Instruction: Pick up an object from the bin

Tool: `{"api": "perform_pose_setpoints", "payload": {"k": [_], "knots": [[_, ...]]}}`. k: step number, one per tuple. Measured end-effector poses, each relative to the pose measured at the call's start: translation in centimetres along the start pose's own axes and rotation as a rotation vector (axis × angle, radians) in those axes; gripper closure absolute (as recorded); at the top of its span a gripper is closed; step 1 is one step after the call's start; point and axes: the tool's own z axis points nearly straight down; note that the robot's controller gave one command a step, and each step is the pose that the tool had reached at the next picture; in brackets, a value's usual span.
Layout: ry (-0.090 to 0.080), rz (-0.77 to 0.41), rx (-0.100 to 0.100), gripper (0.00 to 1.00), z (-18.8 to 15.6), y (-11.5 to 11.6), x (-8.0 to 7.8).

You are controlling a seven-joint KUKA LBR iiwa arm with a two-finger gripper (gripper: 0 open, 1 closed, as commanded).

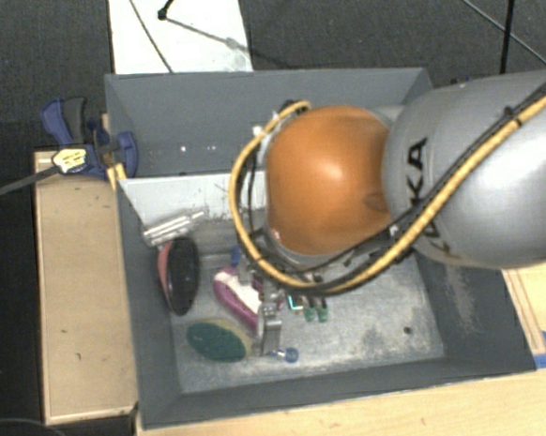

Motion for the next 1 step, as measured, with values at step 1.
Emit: {"api": "perform_pose_setpoints", "payload": {"k": [1], "knots": [[0.0, -0.005, 0.001, 0.0, 14.49, -0.1, -0.9]]}}
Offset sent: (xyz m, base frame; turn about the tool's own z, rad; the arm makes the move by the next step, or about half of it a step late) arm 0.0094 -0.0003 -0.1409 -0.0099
